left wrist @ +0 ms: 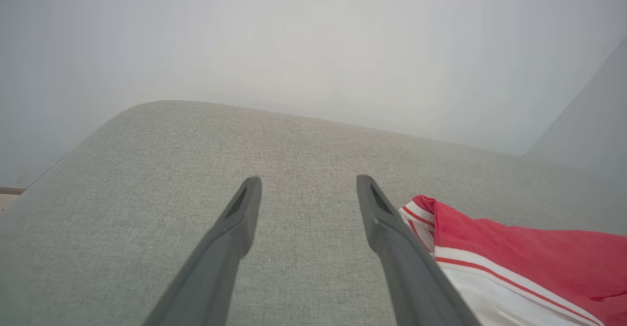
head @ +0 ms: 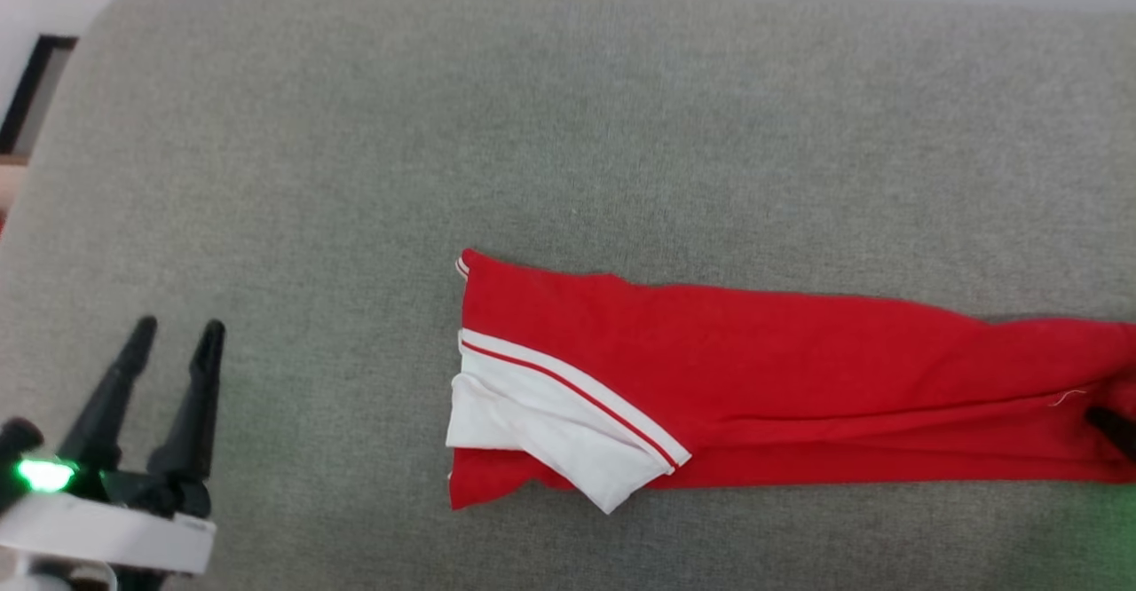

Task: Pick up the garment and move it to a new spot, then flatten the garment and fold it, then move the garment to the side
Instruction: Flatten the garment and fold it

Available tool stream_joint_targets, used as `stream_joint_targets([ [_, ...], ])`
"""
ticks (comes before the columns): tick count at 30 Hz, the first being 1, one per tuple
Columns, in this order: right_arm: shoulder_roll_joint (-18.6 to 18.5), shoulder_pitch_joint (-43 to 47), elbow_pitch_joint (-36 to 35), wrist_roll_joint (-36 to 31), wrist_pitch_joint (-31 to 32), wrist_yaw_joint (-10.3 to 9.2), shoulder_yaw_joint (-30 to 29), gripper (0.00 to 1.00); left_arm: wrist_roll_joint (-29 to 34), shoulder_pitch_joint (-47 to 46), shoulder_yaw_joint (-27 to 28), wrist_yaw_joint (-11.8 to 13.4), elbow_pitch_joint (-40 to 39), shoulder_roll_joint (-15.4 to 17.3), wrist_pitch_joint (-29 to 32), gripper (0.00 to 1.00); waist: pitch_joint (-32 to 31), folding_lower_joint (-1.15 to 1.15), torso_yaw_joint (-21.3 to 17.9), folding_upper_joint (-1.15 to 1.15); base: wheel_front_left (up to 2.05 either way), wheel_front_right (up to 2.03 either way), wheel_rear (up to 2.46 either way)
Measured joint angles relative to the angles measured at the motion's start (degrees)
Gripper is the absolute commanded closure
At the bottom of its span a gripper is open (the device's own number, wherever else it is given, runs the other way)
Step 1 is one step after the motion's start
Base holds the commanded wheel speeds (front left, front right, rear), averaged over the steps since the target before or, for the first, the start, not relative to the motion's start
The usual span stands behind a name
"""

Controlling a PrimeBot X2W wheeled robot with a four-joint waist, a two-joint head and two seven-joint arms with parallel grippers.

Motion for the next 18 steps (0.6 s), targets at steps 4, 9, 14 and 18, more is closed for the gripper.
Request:
stream_joint_targets([
  [4, -0.34, -0.47, 0.93, -2.25, 0.29, 0.0, 1.43, 0.29, -0.33, -1.42, -0.92, 0.0, -0.15, 0.83, -0.01, 0.0, 1.91, 0.0, 0.23, 0.0, 0.0, 0.0, 0.0],
  [9, -1.04, -0.49, 0.62, -1.18, -0.37, 0.0, 1.91, 1.0, -0.43, -2.26, -1.43, 0.0, -0.32, 1.25, -0.01, 0.0, 3.69, 0.0, 0.43, 0.0, 0.0, 0.0, 0.0],
  [14, -0.54, -0.69, -0.14, 0.46, -1.64, 0.01, 2.2, 1.0, 0.64, -2.35, -0.45, 0.0, -0.15, 1.75, -0.01, 0.0, 4.34, 0.0, -0.31, 0.0, 0.0, 0.0, 0.0],
  [18, -0.15, -1.15, -1.03, 1.99, -2.64, 0.01, 1.83, 1.0, 0.96, -2.32, 0.77, 0.0, -0.49, 1.89, -0.01, 0.0, 4.66, 0.0, -1.43, 0.0, 0.0, 0.0, 0.0],
])
